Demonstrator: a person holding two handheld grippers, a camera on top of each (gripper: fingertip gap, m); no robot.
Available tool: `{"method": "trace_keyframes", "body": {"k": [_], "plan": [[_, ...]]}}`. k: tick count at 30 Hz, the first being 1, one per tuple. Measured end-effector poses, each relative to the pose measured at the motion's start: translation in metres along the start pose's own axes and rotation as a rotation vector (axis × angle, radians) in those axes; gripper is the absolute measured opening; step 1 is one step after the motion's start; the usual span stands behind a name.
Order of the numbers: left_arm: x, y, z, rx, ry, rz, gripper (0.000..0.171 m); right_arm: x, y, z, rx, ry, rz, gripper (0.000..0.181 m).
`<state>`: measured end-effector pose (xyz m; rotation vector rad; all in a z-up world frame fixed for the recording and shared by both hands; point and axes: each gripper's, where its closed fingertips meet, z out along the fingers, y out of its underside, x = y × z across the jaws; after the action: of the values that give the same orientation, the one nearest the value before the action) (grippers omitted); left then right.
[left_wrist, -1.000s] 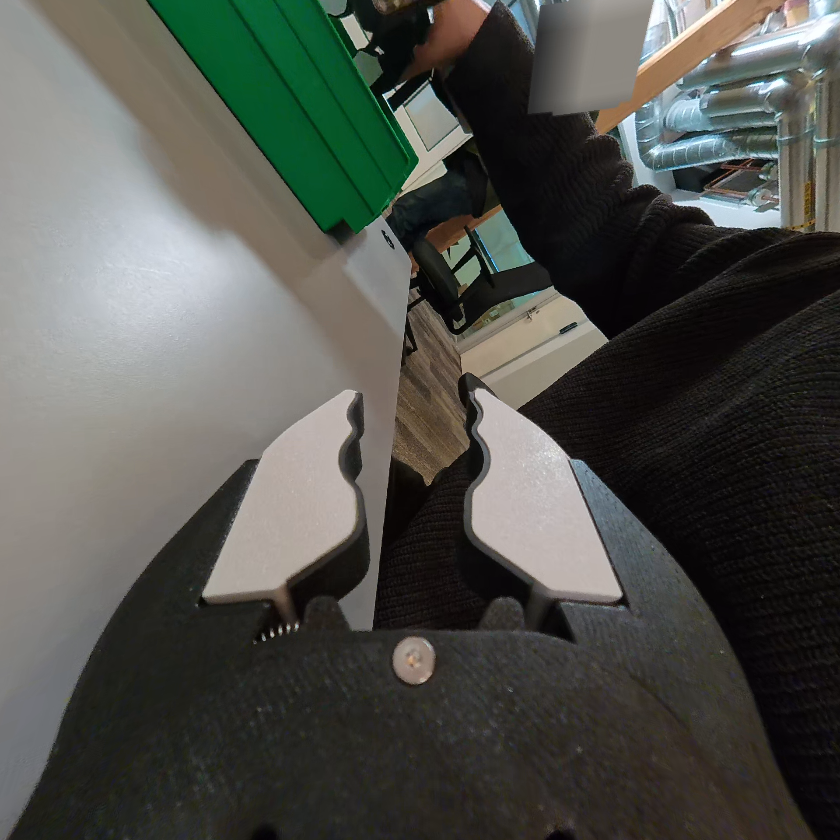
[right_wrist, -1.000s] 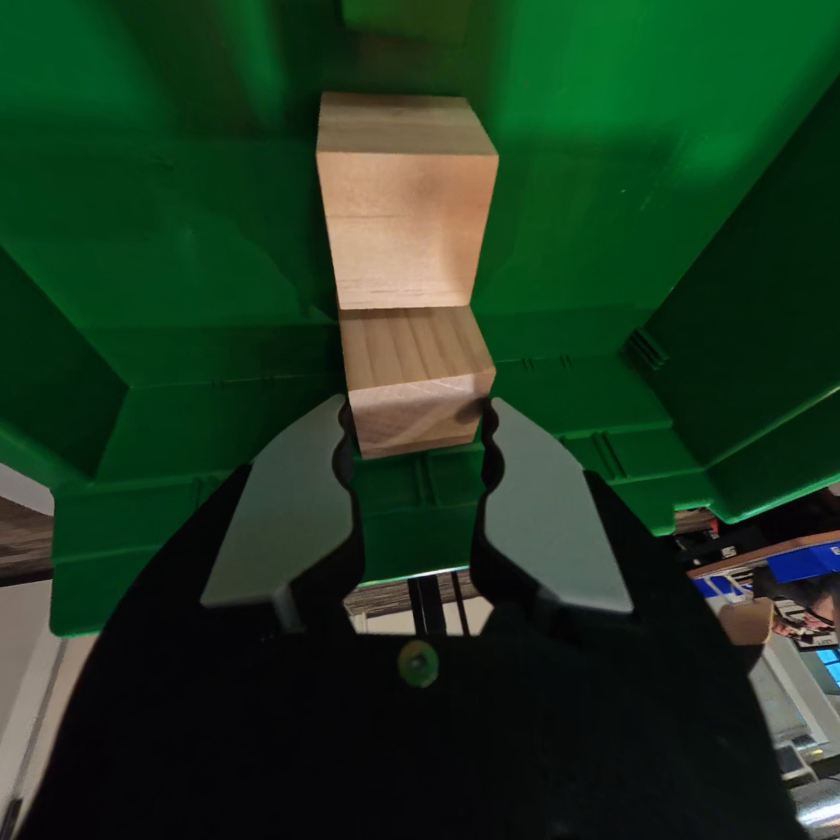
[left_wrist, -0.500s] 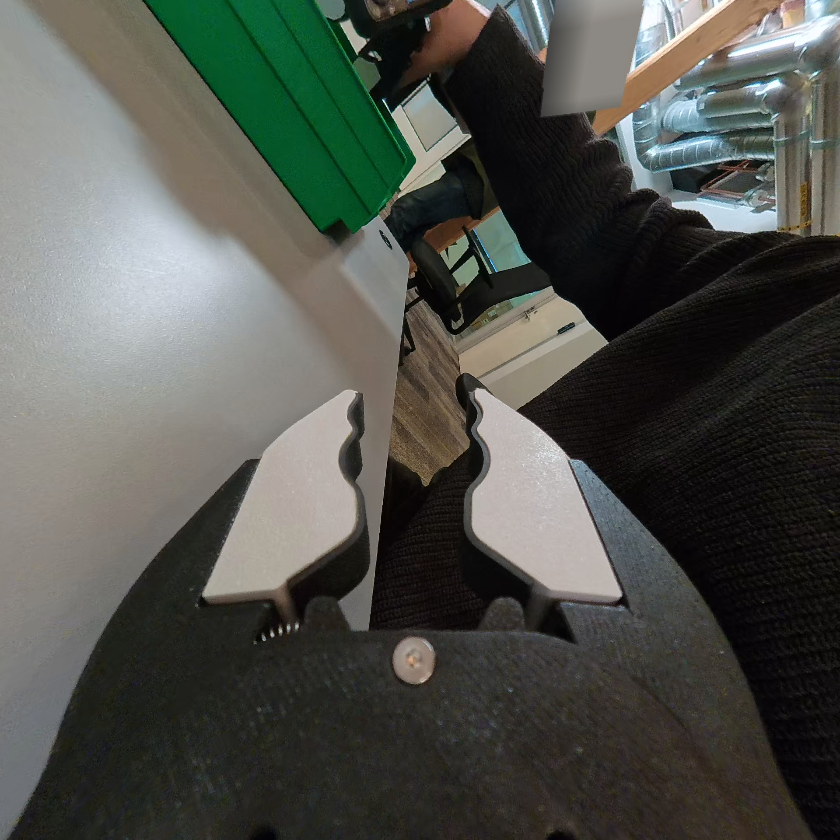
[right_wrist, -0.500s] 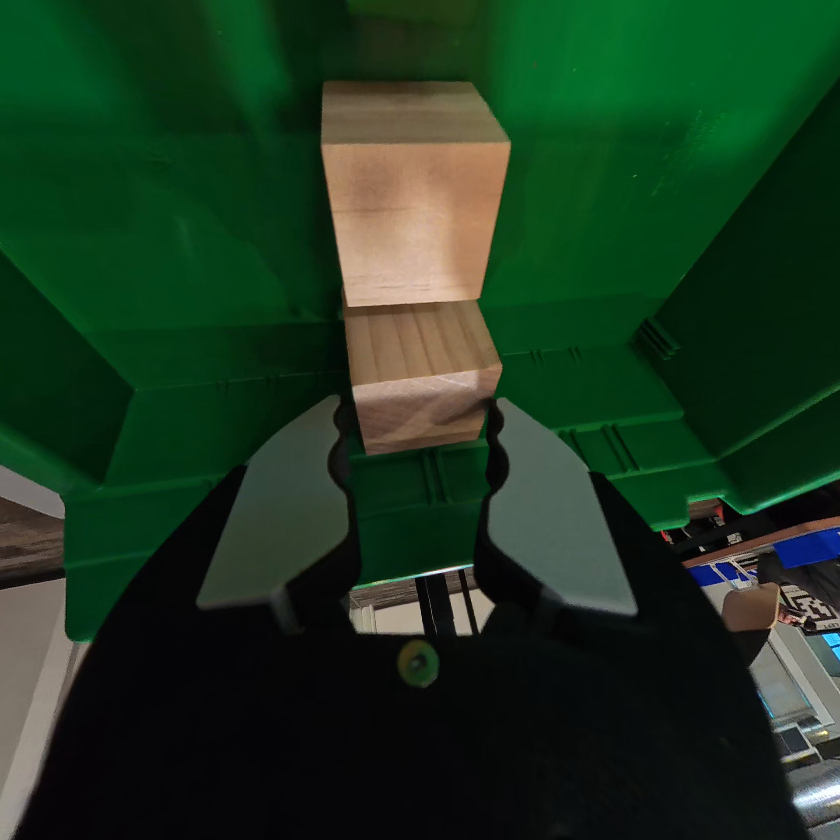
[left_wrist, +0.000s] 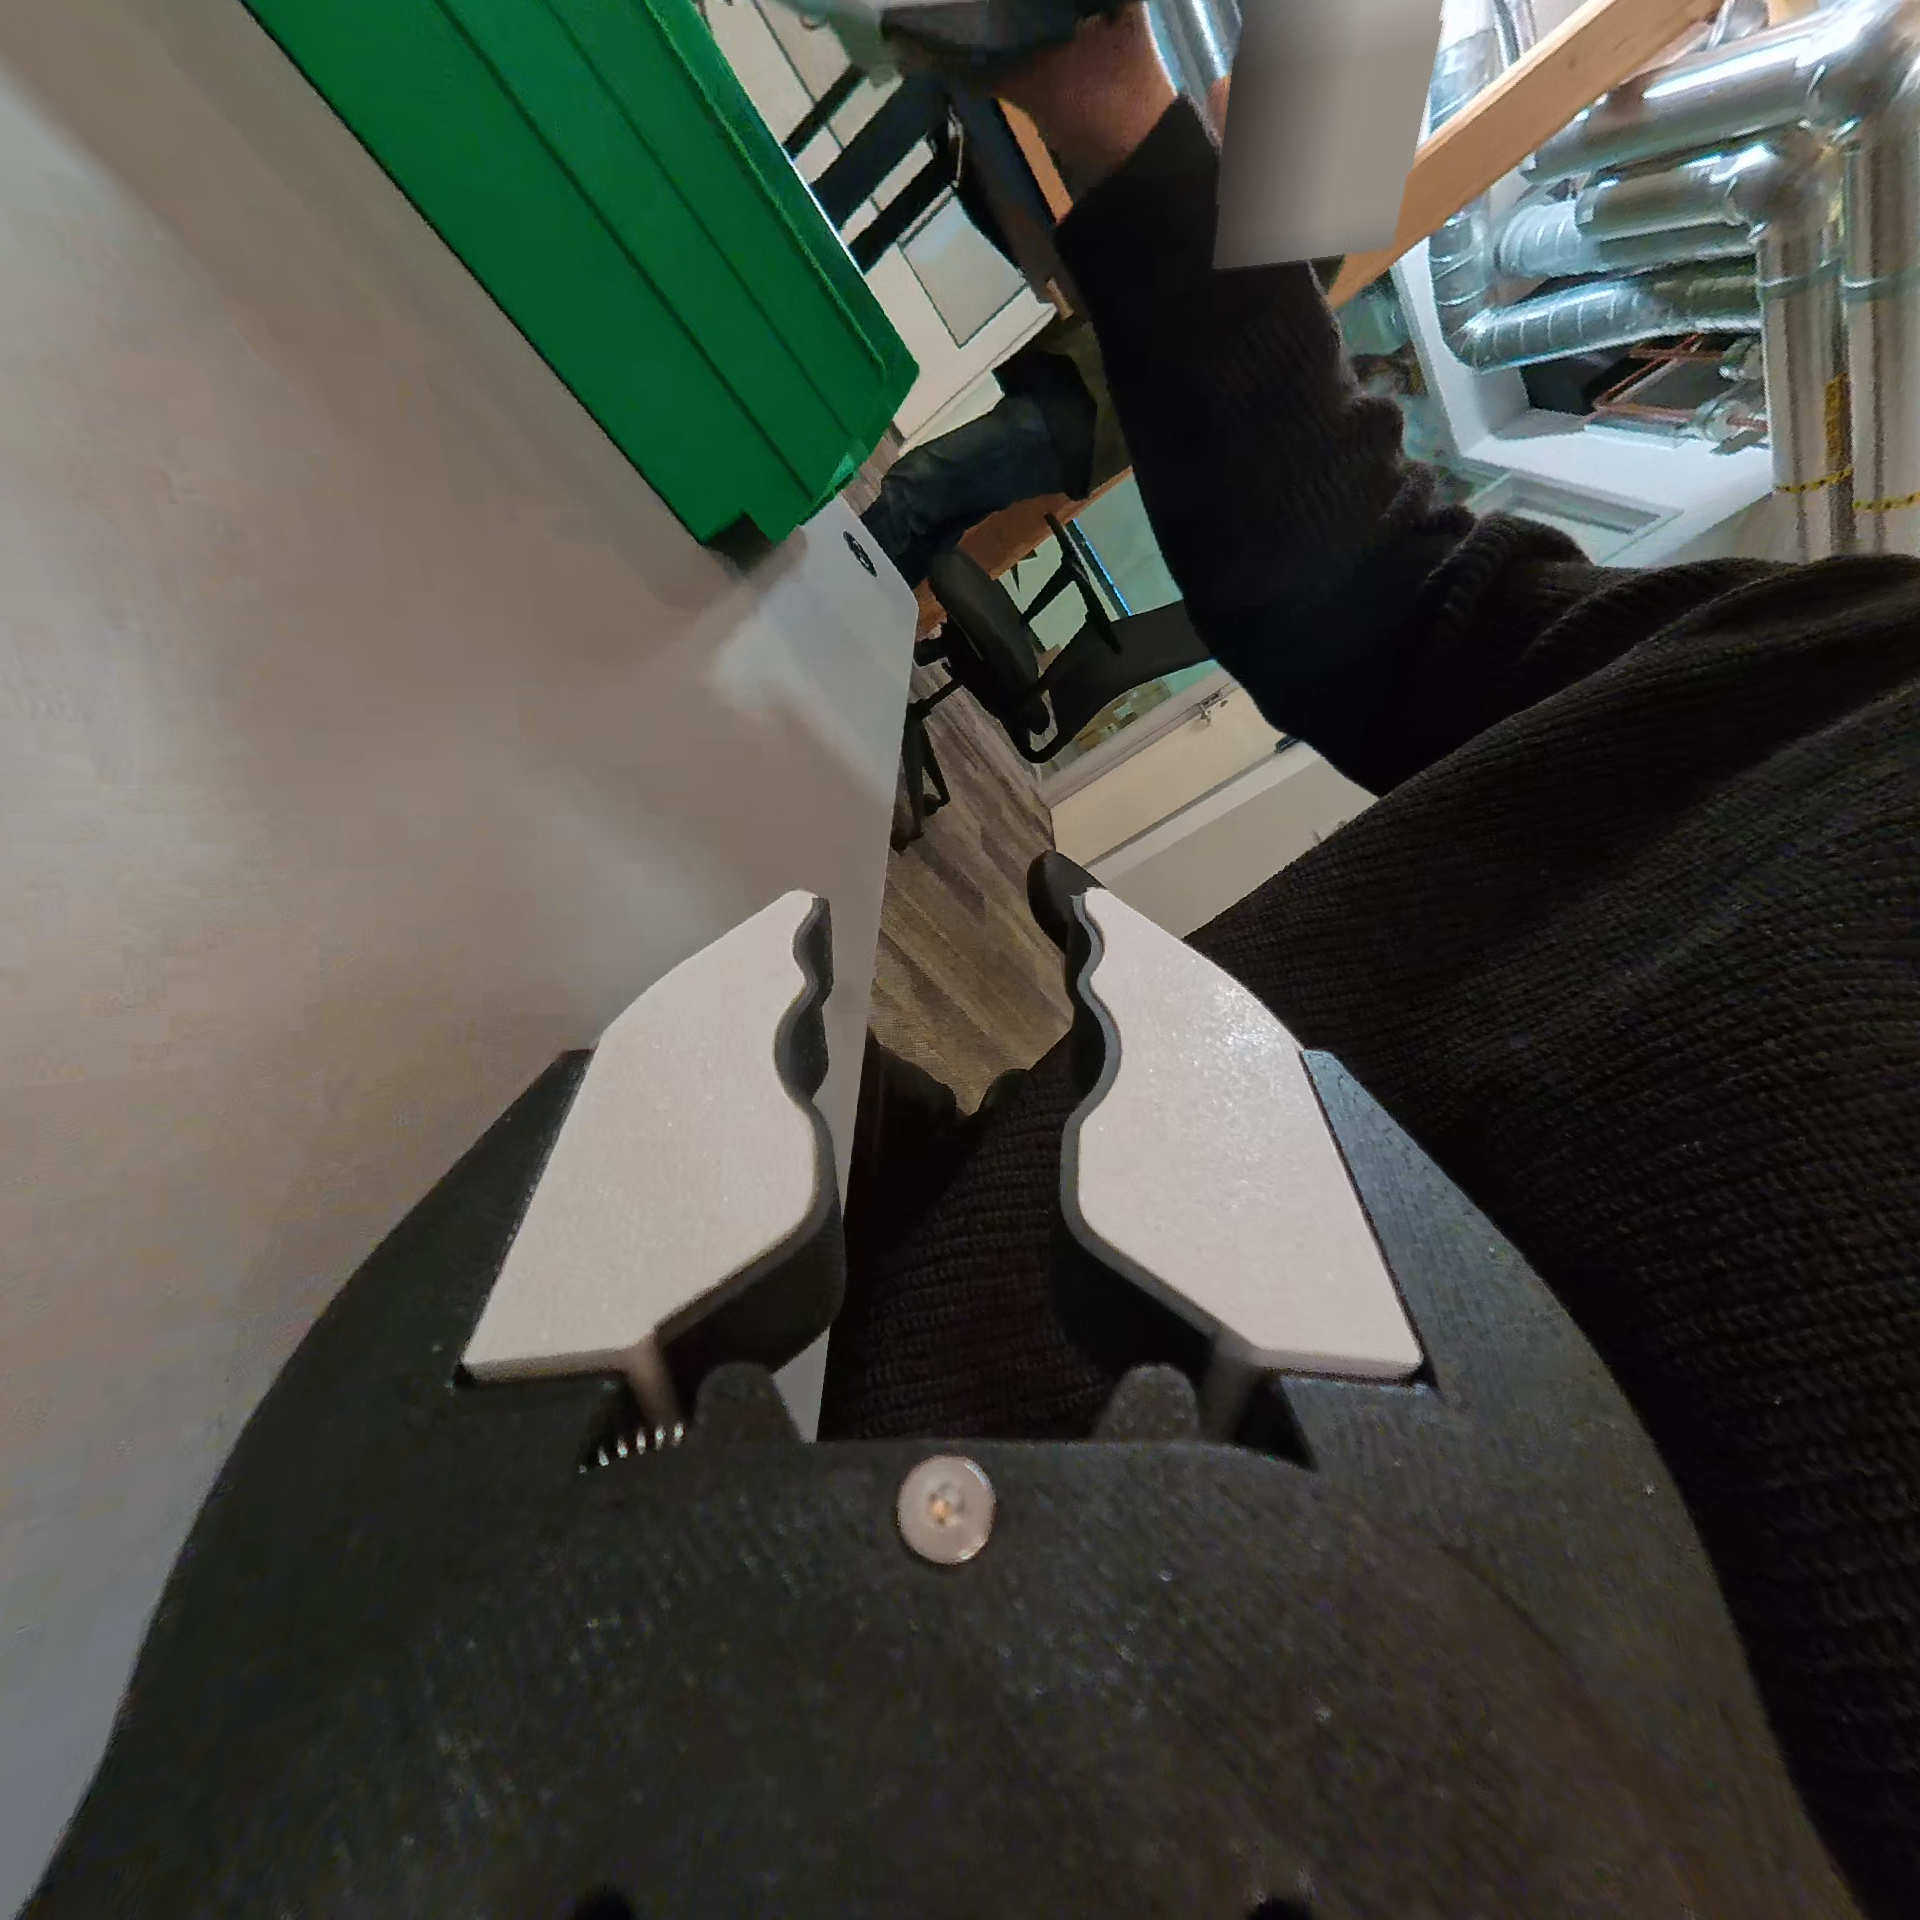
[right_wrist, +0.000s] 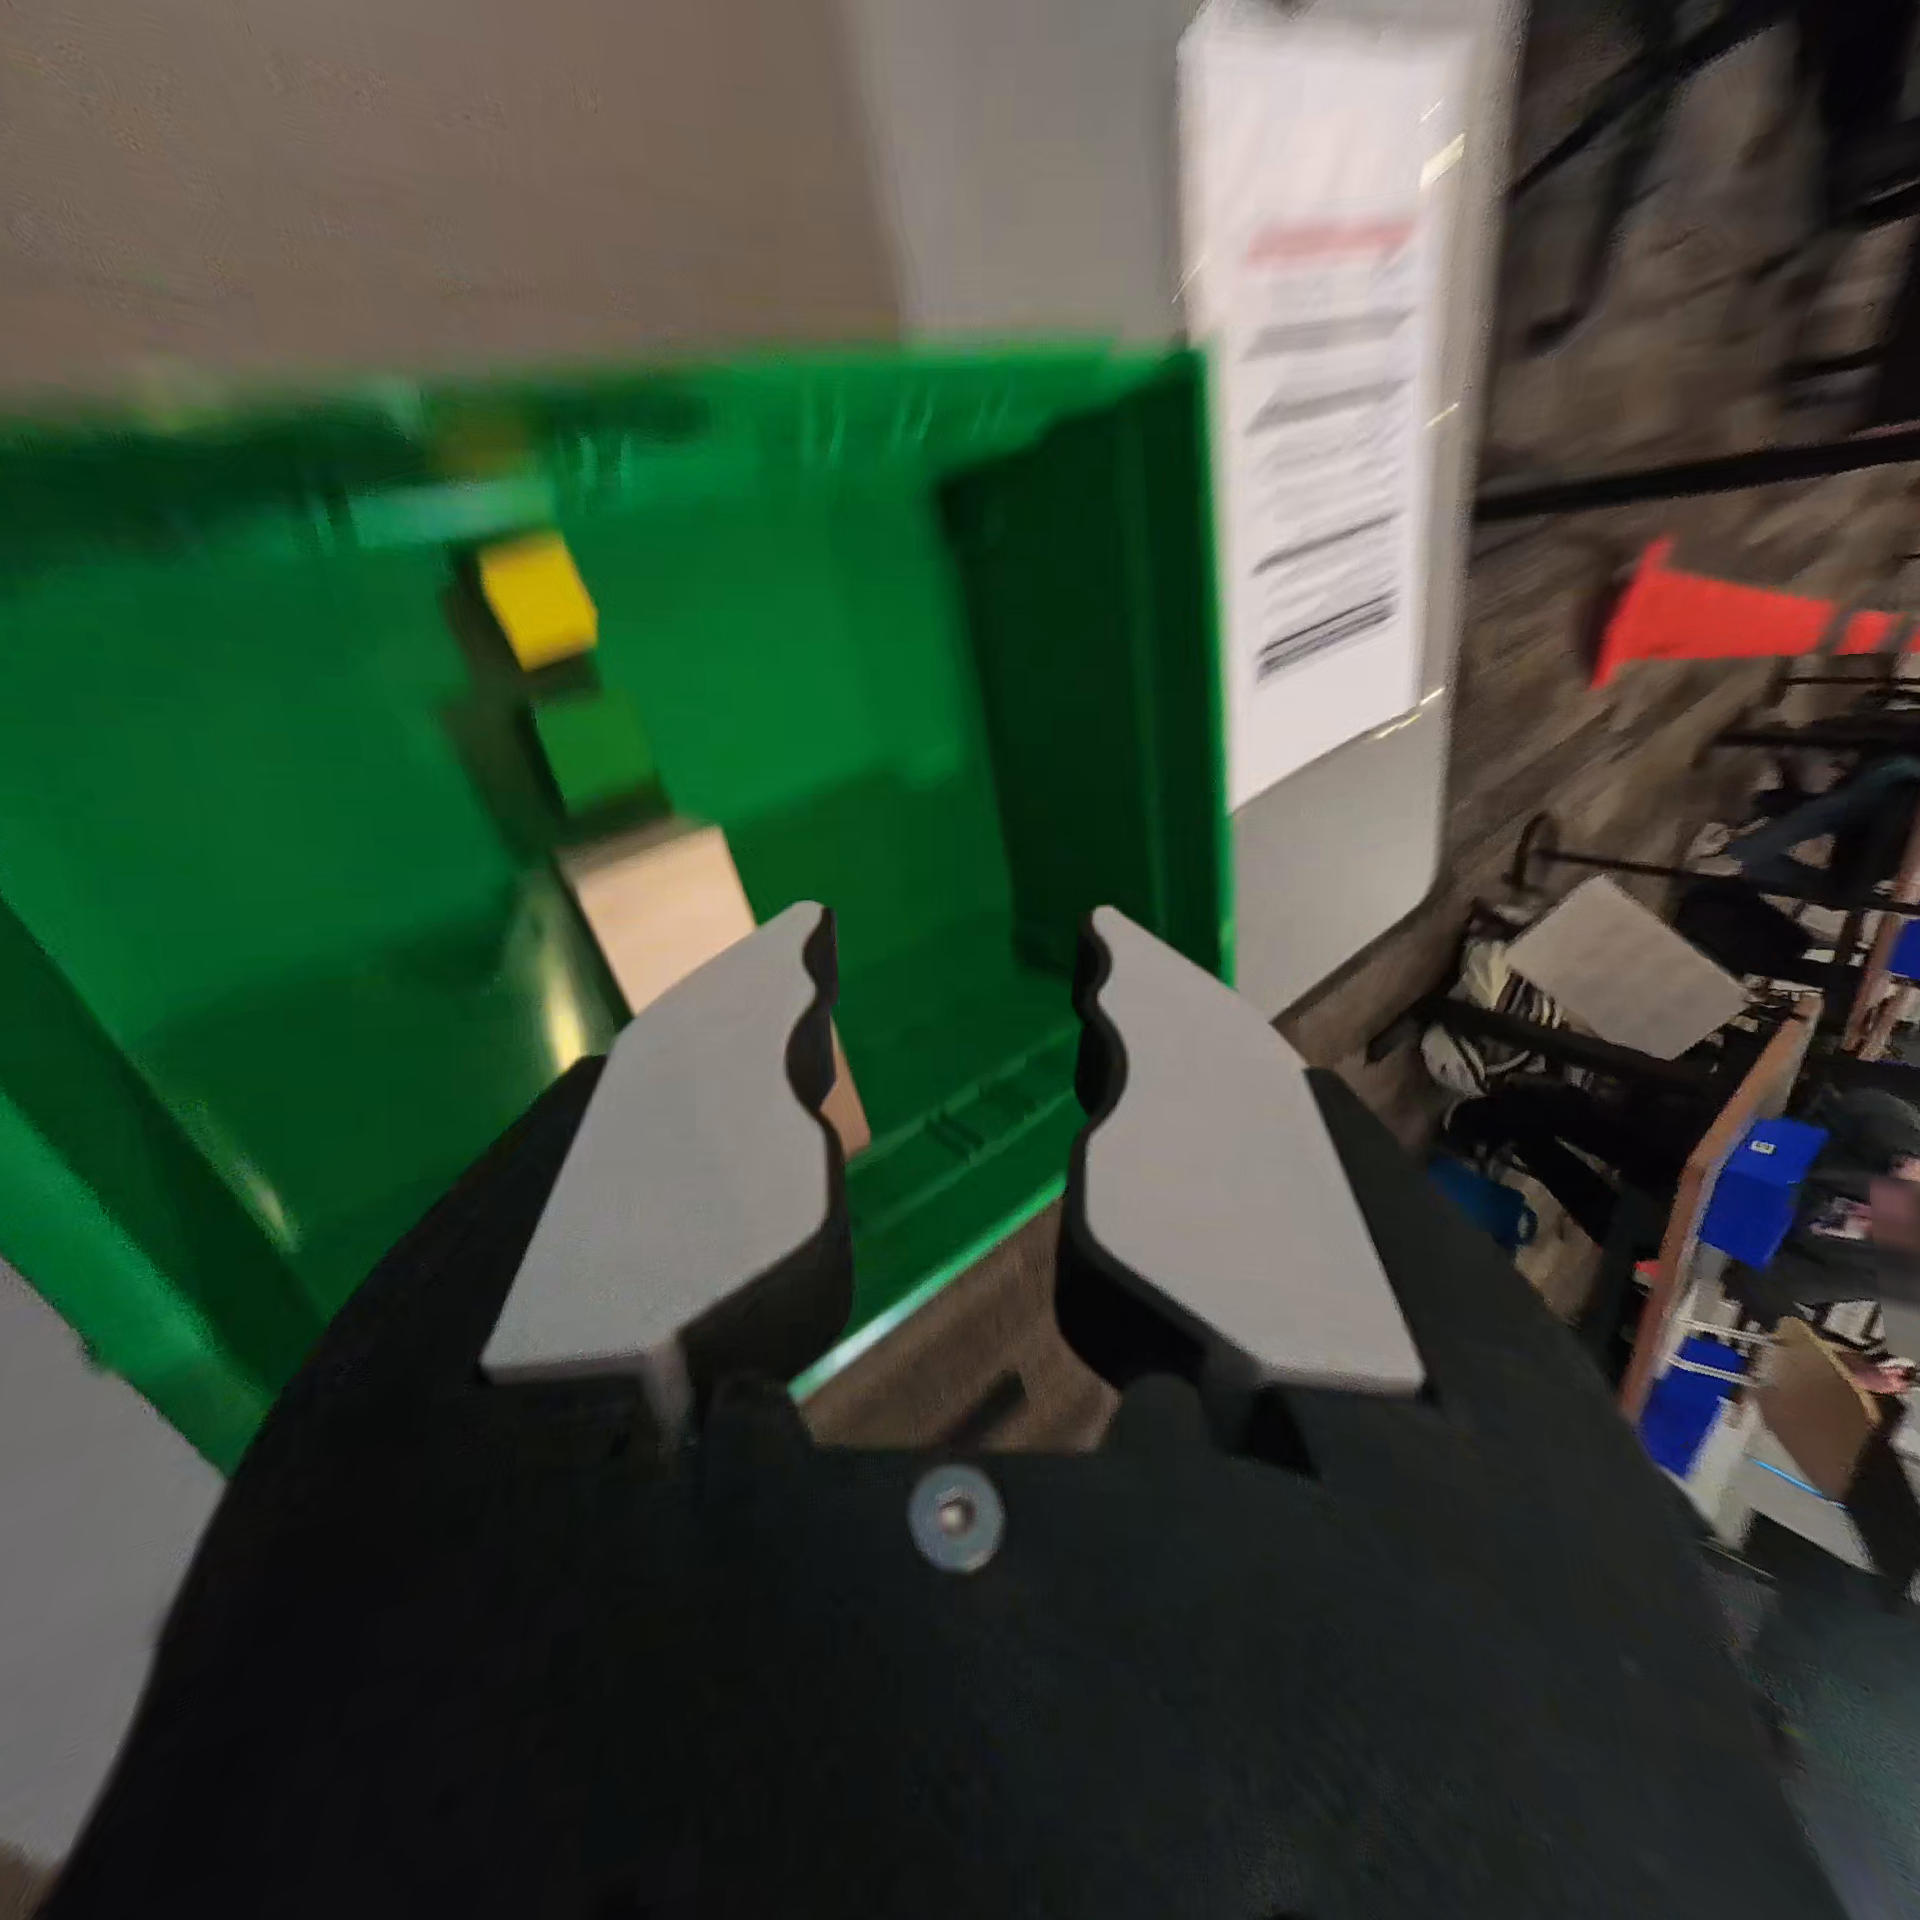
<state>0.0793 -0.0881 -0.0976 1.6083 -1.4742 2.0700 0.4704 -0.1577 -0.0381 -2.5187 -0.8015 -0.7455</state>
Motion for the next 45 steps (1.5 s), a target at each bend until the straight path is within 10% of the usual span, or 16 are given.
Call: {"method": "trace_keyframes", "body": {"k": [8,11,19,25,29,37,45], "plan": [[-0.003,-0.023,-0.025,0.047,-0.243,0.344,0.045,-0.017,-0.148,-0.127,0.72,0.383,0.36,0.02],[-0.007,-0.037,-0.042,0.107,-0.395,0.479,0.051,-0.042,-0.169,-0.147,0.779,0.523,0.427,0.019],[0.001,-0.067,-0.067,0.331,-0.508,0.535,0.06,-0.125,-0.233,-0.123,1.163,0.19,1.196,0.0],[0.024,-0.064,-0.066,0.345,-0.569,0.734,0.041,-0.168,-0.273,-0.119,1.169,0.266,0.932,0.0],[0.028,-0.063,-0.06,0.375,-0.604,0.728,0.058,-0.182,-0.283,-0.121,1.177,0.147,0.964,0.0],[0.038,-0.072,-0.065,0.473,-0.652,0.711,0.075,-0.166,-0.264,-0.134,1.147,0.419,0.953,0.0],[0.025,-0.069,-0.065,0.434,-0.658,0.692,0.071,-0.172,-0.256,-0.108,1.008,0.375,0.904,0.0]]}}
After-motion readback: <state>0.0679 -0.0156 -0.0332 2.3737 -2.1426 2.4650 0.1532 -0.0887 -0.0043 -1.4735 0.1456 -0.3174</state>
